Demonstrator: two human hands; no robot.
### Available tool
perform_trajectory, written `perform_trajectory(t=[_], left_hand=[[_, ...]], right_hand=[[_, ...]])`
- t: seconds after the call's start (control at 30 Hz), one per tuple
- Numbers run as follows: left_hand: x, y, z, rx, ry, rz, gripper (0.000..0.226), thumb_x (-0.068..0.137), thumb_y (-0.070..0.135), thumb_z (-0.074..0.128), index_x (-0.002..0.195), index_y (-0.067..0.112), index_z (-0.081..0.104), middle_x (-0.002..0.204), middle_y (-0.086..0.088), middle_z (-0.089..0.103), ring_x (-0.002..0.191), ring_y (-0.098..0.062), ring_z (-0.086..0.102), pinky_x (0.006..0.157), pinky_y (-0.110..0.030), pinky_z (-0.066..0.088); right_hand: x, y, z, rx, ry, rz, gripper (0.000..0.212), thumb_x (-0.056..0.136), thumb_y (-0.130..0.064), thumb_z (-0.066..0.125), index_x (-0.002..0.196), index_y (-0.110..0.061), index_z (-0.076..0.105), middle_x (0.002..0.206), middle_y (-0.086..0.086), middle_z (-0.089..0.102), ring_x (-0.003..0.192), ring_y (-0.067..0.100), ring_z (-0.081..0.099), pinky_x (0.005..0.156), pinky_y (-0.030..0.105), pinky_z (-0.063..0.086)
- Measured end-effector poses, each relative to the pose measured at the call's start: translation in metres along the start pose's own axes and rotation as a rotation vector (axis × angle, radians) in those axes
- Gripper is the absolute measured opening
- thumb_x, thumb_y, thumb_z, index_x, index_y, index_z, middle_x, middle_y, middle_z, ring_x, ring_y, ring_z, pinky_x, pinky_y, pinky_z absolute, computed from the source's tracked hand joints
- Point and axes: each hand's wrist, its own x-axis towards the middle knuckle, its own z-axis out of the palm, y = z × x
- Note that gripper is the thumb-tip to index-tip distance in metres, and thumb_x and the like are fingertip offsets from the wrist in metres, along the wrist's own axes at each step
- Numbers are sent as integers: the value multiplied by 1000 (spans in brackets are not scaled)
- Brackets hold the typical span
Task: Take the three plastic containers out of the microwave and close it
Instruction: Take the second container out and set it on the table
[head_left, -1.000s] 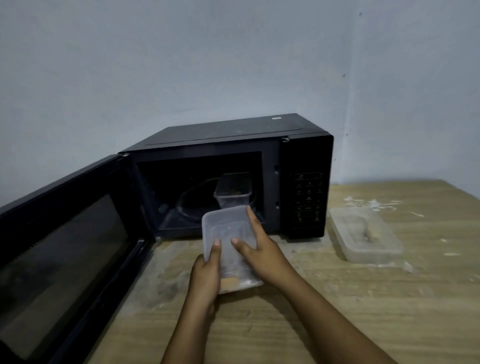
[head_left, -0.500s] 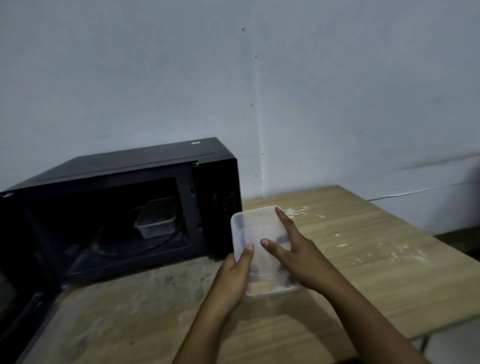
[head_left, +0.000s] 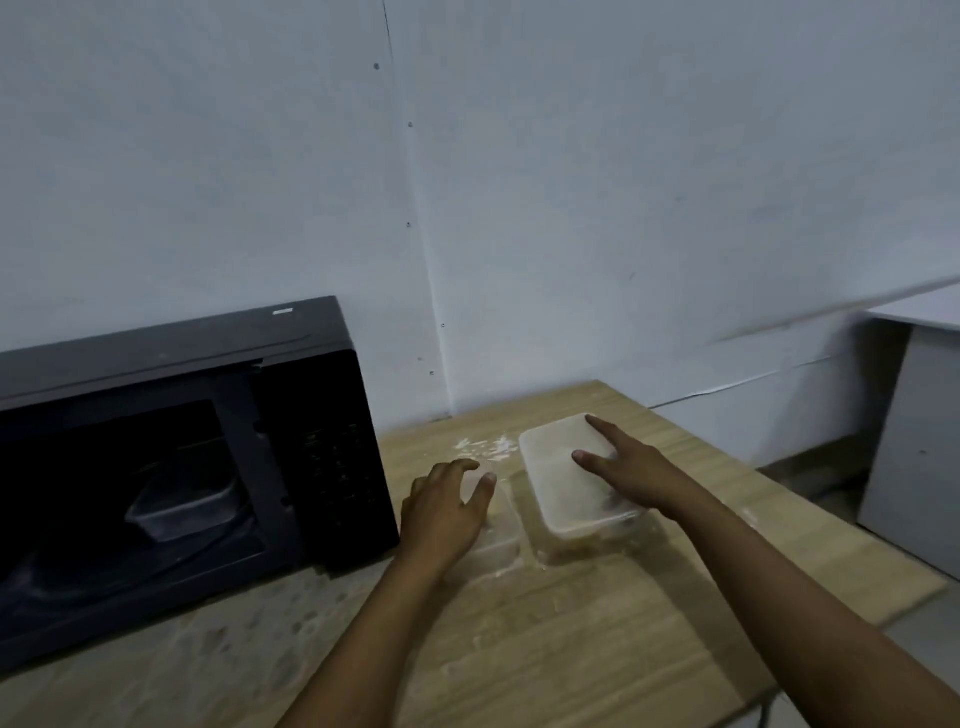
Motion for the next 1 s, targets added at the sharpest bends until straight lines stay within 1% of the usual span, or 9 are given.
perform_trajectory(t=[0.07, 0.13, 0.27, 0.33, 0.37, 0.5, 0.57, 0.9, 1.0], left_hand=[[5, -5, 7, 133, -59, 11, 43, 99, 55, 41, 133, 36, 57, 148, 8, 51, 137, -25, 42, 109, -40, 35], [6, -8, 12, 207, -116, 17, 45, 97, 56, 42, 135, 36, 55, 151, 9, 48, 141, -24, 38, 112, -39, 31], [4, -10, 15, 255, -139, 7, 57, 92, 68, 40, 141, 41, 48, 158, 11, 38, 149, -21, 27, 121, -44, 17], [2, -11, 15, 263, -144, -5, 60, 90, 72, 37, 142, 44, 46, 161, 13, 33, 152, -19, 21, 123, -49, 7], [1, -11, 15, 256, -147, -5, 61, 90, 73, 37, 143, 44, 45, 162, 13, 32, 153, -19, 19, 123, -49, 6], [-1, -14, 15, 219, -157, 2, 63, 89, 73, 38, 144, 42, 44, 163, 11, 31, 153, -21, 18, 123, -47, 9], [-1, -14, 14, 221, -156, -2, 64, 89, 73, 38, 144, 42, 45, 162, 11, 32, 153, -21, 18, 123, -47, 9], [3, -9, 14, 252, -118, 6, 65, 87, 75, 39, 142, 41, 48, 158, 13, 39, 149, -19, 27, 119, -48, 21], [5, -9, 13, 270, -123, 16, 64, 87, 74, 40, 140, 40, 50, 156, 13, 41, 146, -18, 31, 115, -48, 24]], right_hand=[[14, 9, 8, -59, -46, 26, 67, 93, -57, 55, 152, -44, 26, 153, 5, 44, 133, 32, 46, 97, 38, 45], [26, 14, 17, -115, -83, 30, 67, 93, -56, 55, 152, -41, 27, 153, 6, 43, 134, 33, 44, 97, 39, 45], [40, 15, 27, -209, -110, -6, 65, 93, -60, 52, 151, -37, 34, 154, 5, 43, 137, 28, 43, 107, 38, 40], [39, 14, 32, -280, -85, -23, 64, 92, -64, 48, 149, -38, 37, 152, 8, 44, 135, 29, 44, 106, 42, 40], [37, 13, 35, -306, -70, -27, 64, 92, -66, 46, 149, -38, 37, 151, 10, 42, 135, 31, 44, 106, 44, 41], [22, 11, 53, -424, -78, -32, 69, 89, -72, 42, 150, -38, 35, 161, 8, 21, 140, 38, 34, 109, 48, 37], [19, 10, 60, -458, -54, -36, 69, 90, -73, 38, 150, -40, 32, 164, 6, 16, 141, 38, 31, 109, 49, 37], [22, -6, 74, -503, -11, -48, 68, 92, -71, 34, 151, -37, 31, 163, 8, 17, 138, 35, 36, 106, 49, 37], [22, -5, 71, -495, -25, -50, 68, 92, -71, 35, 151, -36, 33, 163, 8, 19, 140, 35, 34, 108, 50, 35]])
